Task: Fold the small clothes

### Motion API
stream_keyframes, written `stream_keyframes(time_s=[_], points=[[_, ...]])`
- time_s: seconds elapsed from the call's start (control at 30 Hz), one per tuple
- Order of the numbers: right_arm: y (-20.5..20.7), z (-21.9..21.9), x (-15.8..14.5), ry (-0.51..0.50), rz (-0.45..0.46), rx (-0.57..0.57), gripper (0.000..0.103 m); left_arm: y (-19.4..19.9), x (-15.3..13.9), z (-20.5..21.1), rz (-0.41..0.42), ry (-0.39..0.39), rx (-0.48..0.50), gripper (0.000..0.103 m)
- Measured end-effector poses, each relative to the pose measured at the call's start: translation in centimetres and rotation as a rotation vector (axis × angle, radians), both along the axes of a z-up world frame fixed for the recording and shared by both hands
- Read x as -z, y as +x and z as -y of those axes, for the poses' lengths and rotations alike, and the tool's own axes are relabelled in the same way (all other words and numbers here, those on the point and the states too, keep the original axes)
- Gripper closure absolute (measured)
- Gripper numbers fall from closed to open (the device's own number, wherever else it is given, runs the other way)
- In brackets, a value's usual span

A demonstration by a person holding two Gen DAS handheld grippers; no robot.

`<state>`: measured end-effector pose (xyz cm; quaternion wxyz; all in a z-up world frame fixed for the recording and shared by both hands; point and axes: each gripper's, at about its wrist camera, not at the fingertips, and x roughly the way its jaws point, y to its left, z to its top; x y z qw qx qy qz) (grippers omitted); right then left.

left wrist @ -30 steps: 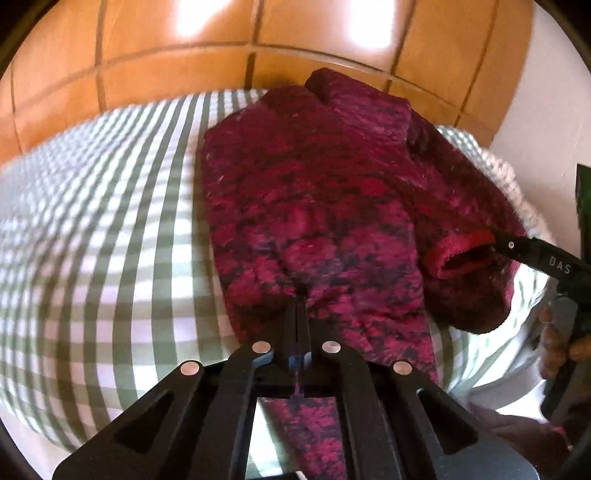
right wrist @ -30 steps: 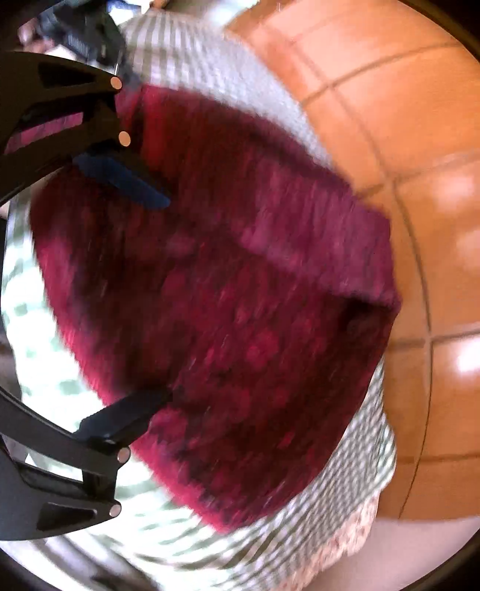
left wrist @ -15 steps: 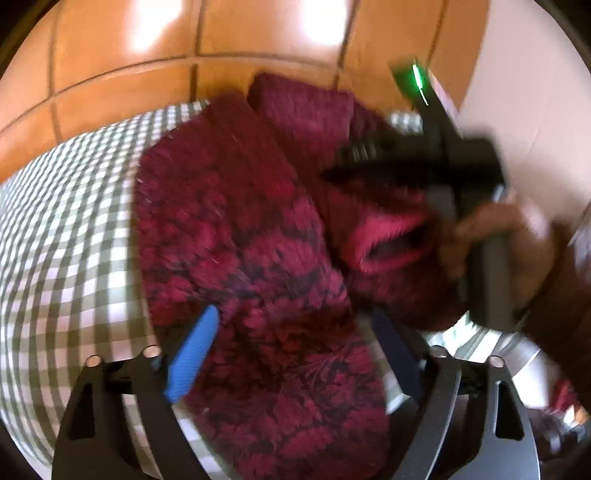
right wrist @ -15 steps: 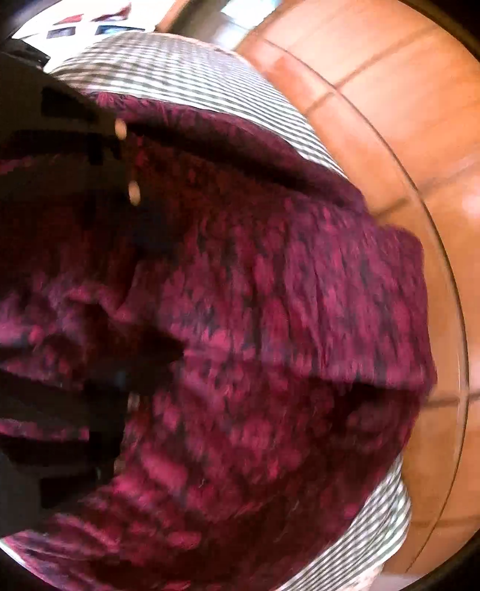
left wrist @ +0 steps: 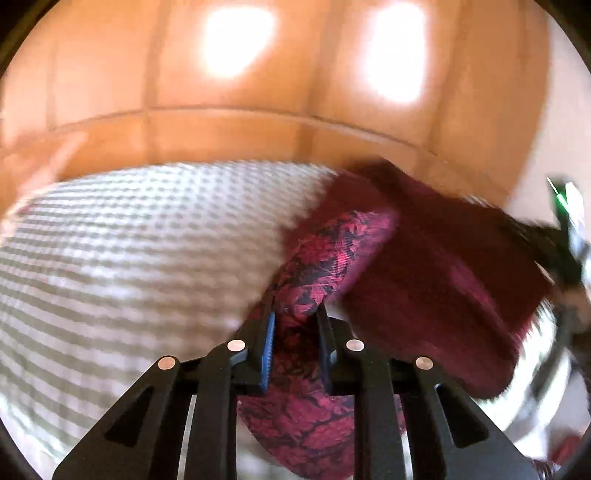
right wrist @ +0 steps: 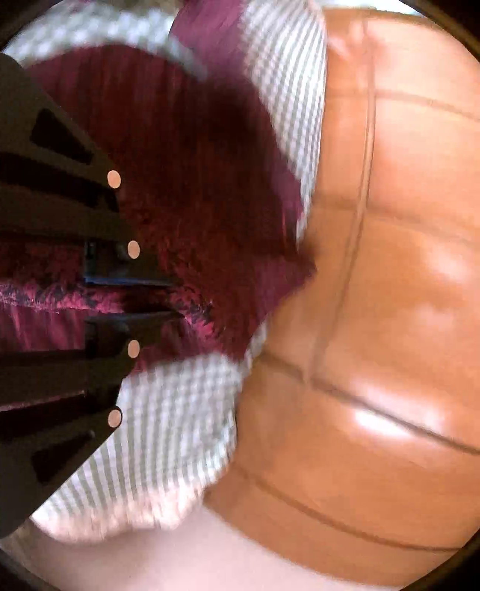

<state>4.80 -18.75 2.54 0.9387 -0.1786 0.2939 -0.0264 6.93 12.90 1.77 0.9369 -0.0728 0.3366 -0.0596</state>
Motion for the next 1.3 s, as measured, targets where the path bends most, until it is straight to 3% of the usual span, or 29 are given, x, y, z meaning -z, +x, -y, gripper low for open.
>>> stream_keyframes(time_s=[0.13, 0.2, 0.3, 0.37, 0.43, 0.47, 0.5, 0.6, 0.7, 0.77, 0.83, 0.97, 1.07, 1.17, 1.2, 1.27, 1.3], points=[[3.0, 5.1, 0.4, -0.185, 0.056, 0.192, 0.095, 3.4, -1.2, -7.2, -0.002, 0.051, -0.199, 0.085], [5.1, 8.1, 0.7, -0.225, 0.056, 0.297, 0.103, 5.4, -1.3, -9.9, -0.027, 0.053, -0.274, 0.082], [8.6, 12.8, 0.9, -0.201, 0.029, 0.445, 0.103, 8.5, -1.9, -11.9, -0.041, 0.092, -0.371, 0.067], [10.1, 15.1, 1.0, -0.174, 0.015, 0.511, 0.101, 9.1, -2.7, -12.4, -0.016, 0.120, -0.415, 0.028], [10.6, 17.2, 1.1, -0.129, 0.007, 0.562, 0.088, 9.7, -3.4, -12.5, 0.028, 0.171, -0.473, 0.022], [10.5, 18.0, 1.0, -0.082, 0.007, 0.572, 0.062, 9.8, -3.6, -12.5, 0.027, 0.186, -0.488, 0.022], [10.2, 18.4, 0.7, -0.042, 0.021, 0.569, 0.044, 9.8, -3.9, -12.4, 0.025, 0.178, -0.485, 0.022], [7.8, 17.1, 0.5, 0.008, 0.048, 0.500, 0.035, 8.4, -3.8, -11.2, 0.056, 0.050, -0.352, 0.022], [4.4, 14.4, 0.5, 0.122, 0.032, 0.361, 0.026, 6.5, -1.8, -7.2, 0.012, -0.053, -0.138, 0.022], [2.2, 12.5, 0.9, 0.198, -0.018, 0.235, 0.021, 5.7, 0.0, -4.7, -0.042, -0.115, -0.044, 0.022], [0.7, 11.5, 1.7, 0.239, -0.078, 0.169, 0.021, 5.1, 2.8, -2.1, -0.131, -0.213, 0.044, 0.022], [-2.6, 10.6, 4.8, 0.300, -0.229, 0.100, 0.021, 4.6, 7.3, 2.0, -0.280, -0.402, 0.125, 0.022], [-3.9, 11.9, 6.8, 0.272, -0.271, 0.146, 0.021, 4.7, 8.5, 4.1, -0.289, -0.483, 0.138, 0.022], [-3.2, 13.9, 9.0, 0.391, -0.365, 0.199, 0.023, 5.1, 8.7, 6.1, -0.297, -0.550, 0.150, 0.022], [-2.7, 14.3, 10.0, 0.421, -0.403, 0.202, 0.032, 5.1, 8.6, 6.6, -0.297, -0.558, 0.158, 0.027], [-2.5, 13.8, 10.7, 0.468, -0.437, 0.186, 0.054, 5.3, 8.4, 8.3, -0.311, -0.527, 0.208, 0.074], [-2.5, 13.4, 10.5, 0.469, -0.434, 0.182, 0.069, 5.9, 8.4, 8.7, -0.317, -0.492, 0.211, 0.079]])
